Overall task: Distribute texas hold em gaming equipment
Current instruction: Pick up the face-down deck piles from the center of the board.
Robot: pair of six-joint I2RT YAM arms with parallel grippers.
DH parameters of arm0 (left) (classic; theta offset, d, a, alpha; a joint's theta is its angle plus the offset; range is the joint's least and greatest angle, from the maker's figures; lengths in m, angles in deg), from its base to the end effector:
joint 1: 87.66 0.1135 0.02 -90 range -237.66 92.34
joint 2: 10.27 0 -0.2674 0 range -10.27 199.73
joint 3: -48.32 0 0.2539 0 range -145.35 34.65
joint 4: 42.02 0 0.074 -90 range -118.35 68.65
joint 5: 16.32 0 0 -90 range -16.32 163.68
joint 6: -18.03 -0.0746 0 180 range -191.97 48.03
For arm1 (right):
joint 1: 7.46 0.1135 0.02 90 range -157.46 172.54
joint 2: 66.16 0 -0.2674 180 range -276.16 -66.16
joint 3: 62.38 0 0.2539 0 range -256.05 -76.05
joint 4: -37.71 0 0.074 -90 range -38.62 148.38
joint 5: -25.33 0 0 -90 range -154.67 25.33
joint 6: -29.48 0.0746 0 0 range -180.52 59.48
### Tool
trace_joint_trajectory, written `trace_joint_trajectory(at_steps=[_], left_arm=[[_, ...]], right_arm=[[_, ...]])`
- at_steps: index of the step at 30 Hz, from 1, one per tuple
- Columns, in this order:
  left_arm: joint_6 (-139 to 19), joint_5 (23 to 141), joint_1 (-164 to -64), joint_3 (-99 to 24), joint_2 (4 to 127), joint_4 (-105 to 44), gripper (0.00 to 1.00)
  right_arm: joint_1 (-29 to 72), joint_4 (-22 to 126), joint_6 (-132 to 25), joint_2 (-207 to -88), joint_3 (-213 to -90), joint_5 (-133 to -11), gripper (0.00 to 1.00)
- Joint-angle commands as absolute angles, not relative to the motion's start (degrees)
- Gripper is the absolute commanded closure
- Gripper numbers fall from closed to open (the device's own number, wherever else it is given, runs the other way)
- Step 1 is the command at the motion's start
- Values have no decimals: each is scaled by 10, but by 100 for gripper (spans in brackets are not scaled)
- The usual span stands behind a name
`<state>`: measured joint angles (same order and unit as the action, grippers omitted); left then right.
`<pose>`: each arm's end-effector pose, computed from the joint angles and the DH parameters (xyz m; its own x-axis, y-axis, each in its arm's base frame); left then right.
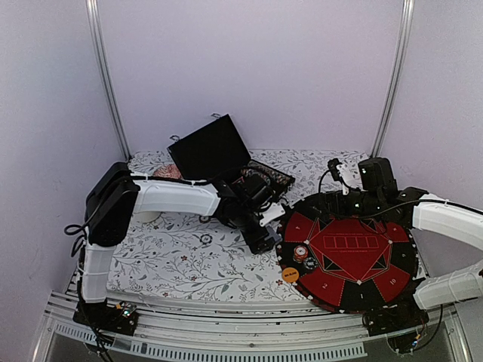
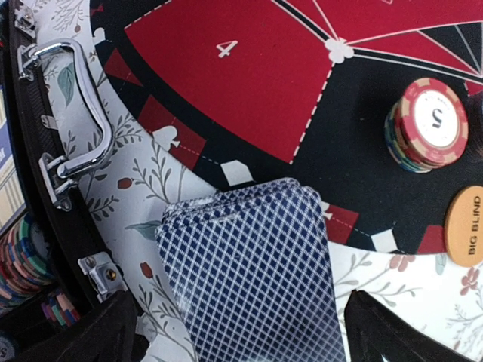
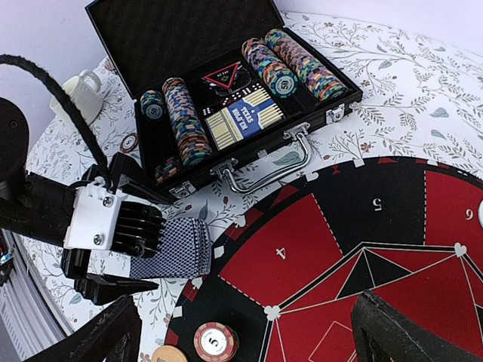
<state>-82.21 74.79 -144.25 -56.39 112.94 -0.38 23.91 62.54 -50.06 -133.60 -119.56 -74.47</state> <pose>0.2638 -0.4025 0.1278 -0.3206 0.8088 -0.4929 0.9114 0.4051 0.0720 0.2393 0.1607 0.2304 -0.5974 -0.1547 -0.7869 -0.5323 0.8104 0.2448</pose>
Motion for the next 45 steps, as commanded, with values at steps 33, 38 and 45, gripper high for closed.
trace_joint_trajectory(at_steps=[33, 38, 45], left_arm=[[-882, 788, -1429, -514, 1117, -42, 46], [-887, 781, -1429, -498, 1081, -44, 47], [-897, 782, -1427, -479, 1019, -36, 49]], right_arm=[[156, 597, -451, -1381, -1205, -888, 1], [144, 585, -440, -1424, -1225, -922, 1], [146, 525, -422, -1491, -1245, -1035, 7]])
